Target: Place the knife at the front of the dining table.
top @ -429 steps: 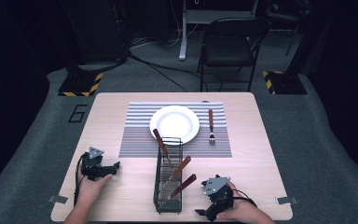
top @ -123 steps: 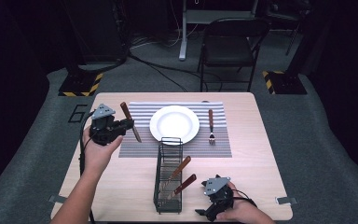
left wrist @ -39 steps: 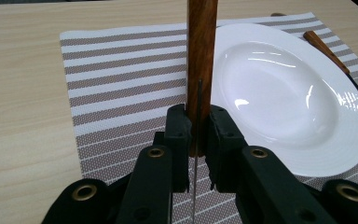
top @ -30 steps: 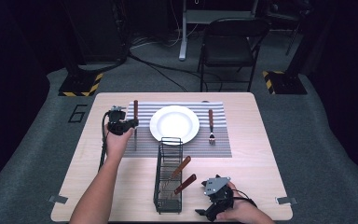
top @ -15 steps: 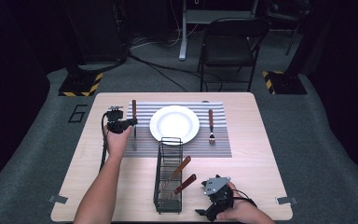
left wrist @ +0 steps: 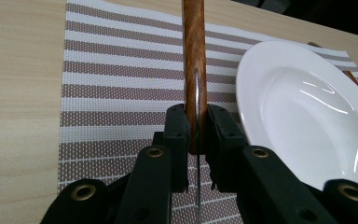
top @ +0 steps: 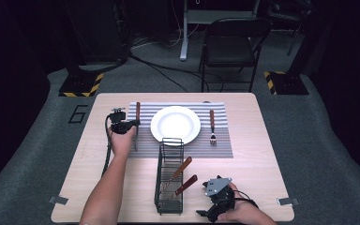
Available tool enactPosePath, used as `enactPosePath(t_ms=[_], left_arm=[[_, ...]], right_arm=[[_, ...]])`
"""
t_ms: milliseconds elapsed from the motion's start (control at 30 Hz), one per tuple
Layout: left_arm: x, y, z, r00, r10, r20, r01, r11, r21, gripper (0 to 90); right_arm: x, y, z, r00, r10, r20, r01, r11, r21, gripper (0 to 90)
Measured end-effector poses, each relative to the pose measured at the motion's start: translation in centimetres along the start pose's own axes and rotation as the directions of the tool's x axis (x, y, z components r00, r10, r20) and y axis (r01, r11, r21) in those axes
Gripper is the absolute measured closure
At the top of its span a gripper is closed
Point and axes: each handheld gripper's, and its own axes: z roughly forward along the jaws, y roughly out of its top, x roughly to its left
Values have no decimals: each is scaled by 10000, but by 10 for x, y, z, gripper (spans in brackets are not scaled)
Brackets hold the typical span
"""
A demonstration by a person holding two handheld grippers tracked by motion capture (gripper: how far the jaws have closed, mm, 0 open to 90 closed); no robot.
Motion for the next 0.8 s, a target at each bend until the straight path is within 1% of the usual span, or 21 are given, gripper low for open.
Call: enactPosePath(t_ms=[133,233,333,367,400,433,467,533,567,800], left_arm=[[2,-1,4,9998,-181,44,181,9998,-31,791],[4,-2,9,9997,-230,34,230,9997,-23,791],[8,-3,13,9986,-520,43,520,9986,63,790],[9,-4,14,9985,-546,48,546,9985,11,790],[9,-4,15,9980,-638,2,638,9979,56,790],[10,-5,16,9978,-668,44,667,9977,91,790],[10,-5,17,9980,-634,46,634,9980,61,789],[11,-6,19,9975,-709,74,708,9974,110,790],[11,-6,19,9979,-648,73,647,9978,121,789],[11,-8,23,9977,-671,-42,672,9974,266,792]], right_arm=[[0,0,0,10000,-2,-4,2,10000,2,0],[0,0,0,10000,10,16,-10,10000,-1,0],[0,0,0,10000,-9,-11,9,10000,1,0],[0,0,0,10000,-12,-8,12,10000,-1,0],[0,0,0,10000,-11,-11,11,10000,0,0],[0,0,0,10000,-10,-10,10,10000,0,0],[0,0,0,10000,-11,-10,11,10000,0,0],[0,0,0,10000,-14,-8,14,10000,0,0],[0,0,0,10000,-12,-12,12,10000,0,0],[0,0,0,10000,-13,-7,13,10000,-1,0]])
